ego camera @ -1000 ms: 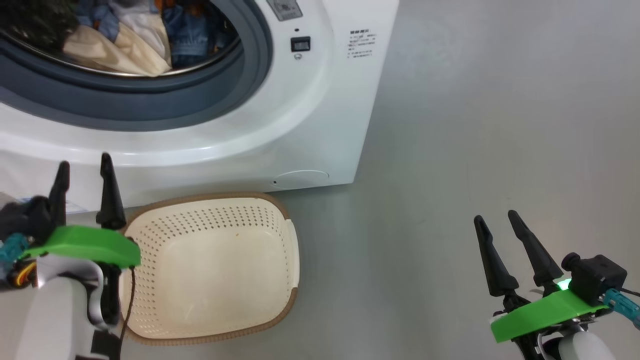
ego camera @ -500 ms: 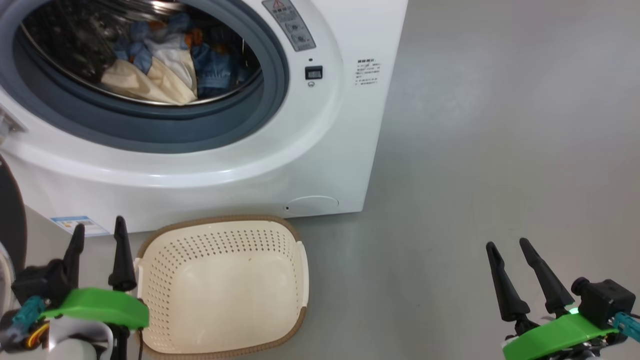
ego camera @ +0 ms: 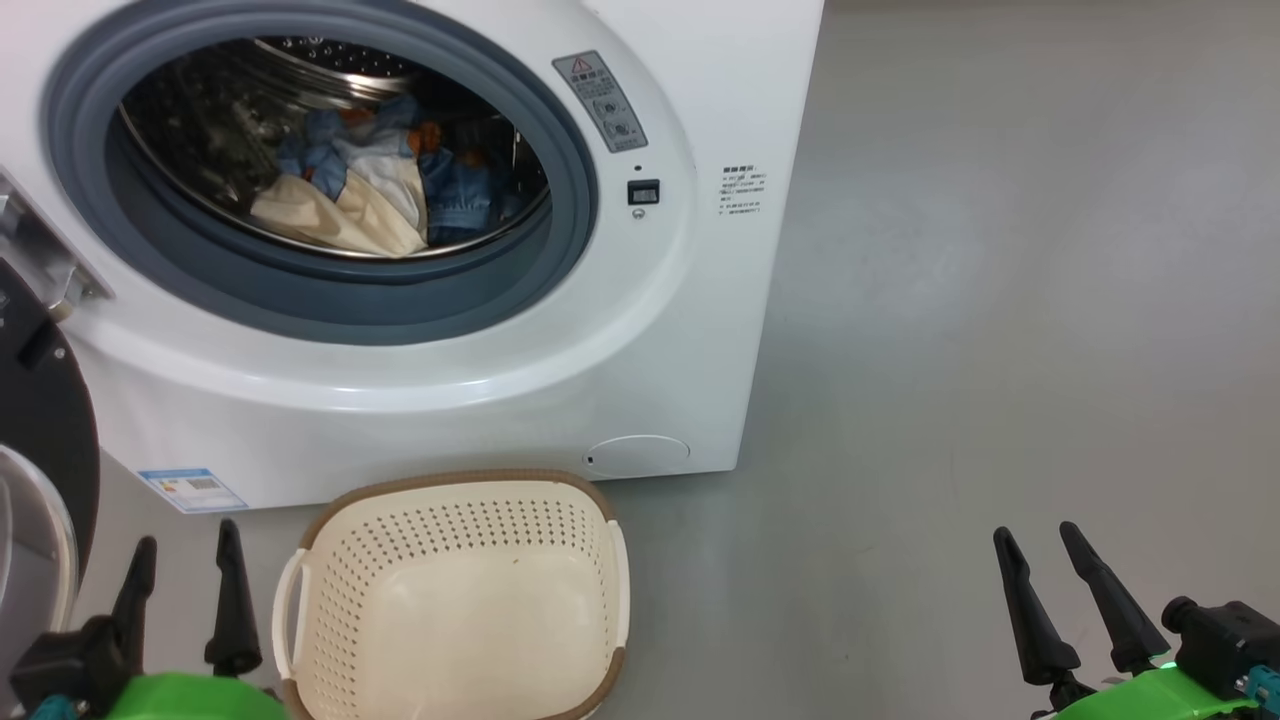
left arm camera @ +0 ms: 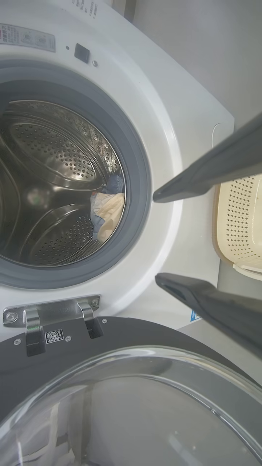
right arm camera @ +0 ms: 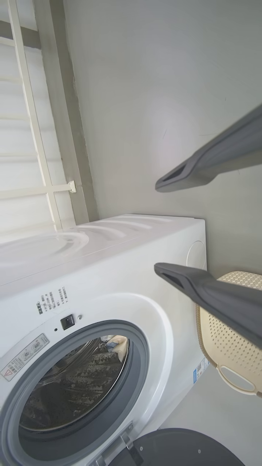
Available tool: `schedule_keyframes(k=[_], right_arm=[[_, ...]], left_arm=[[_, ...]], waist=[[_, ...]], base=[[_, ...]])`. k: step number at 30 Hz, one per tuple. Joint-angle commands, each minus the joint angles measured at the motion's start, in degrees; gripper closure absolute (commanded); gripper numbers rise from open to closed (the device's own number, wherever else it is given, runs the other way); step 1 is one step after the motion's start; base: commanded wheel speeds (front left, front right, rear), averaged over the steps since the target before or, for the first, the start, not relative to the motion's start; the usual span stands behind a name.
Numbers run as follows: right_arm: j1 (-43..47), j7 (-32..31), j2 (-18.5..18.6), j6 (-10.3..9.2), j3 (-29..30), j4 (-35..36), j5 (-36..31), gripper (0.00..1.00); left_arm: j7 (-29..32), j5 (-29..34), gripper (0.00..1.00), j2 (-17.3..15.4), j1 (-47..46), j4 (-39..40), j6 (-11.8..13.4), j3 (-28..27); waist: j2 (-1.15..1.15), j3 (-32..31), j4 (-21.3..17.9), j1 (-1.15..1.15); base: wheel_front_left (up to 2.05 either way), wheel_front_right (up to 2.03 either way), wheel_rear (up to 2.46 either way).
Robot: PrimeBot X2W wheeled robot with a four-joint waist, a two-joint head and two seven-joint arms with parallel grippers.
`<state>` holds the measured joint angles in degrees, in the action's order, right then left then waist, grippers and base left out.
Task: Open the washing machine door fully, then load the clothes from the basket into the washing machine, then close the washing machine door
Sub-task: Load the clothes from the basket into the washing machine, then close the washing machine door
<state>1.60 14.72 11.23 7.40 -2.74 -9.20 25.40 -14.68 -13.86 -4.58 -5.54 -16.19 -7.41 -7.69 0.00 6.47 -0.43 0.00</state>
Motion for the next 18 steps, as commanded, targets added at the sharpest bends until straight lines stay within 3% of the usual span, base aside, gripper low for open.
schedule_keyframes(k=[1, 18], right_arm=[[0.3, 0.3, 1.1, 0.09, -0.8, 1.6, 0.4, 0.00], [2.1, 0.3, 0.9, 0.09, 0.4, 1.9, 0.4, 0.00]], left_arm=[[-0.3, 0.6, 0.00, -1.1, 0.4, 2.1, -0.1, -2.2], [-0.3, 0.8, 0.00, 0.0, 5.6, 6.3, -0.1, -2.6]], waist=[[0.00, -0.4, 0.0, 0.00], [0.00, -2.0, 0.1, 0.00]], base=[[0.00, 0.00, 0.00], [0.00, 0.00, 0.00]])
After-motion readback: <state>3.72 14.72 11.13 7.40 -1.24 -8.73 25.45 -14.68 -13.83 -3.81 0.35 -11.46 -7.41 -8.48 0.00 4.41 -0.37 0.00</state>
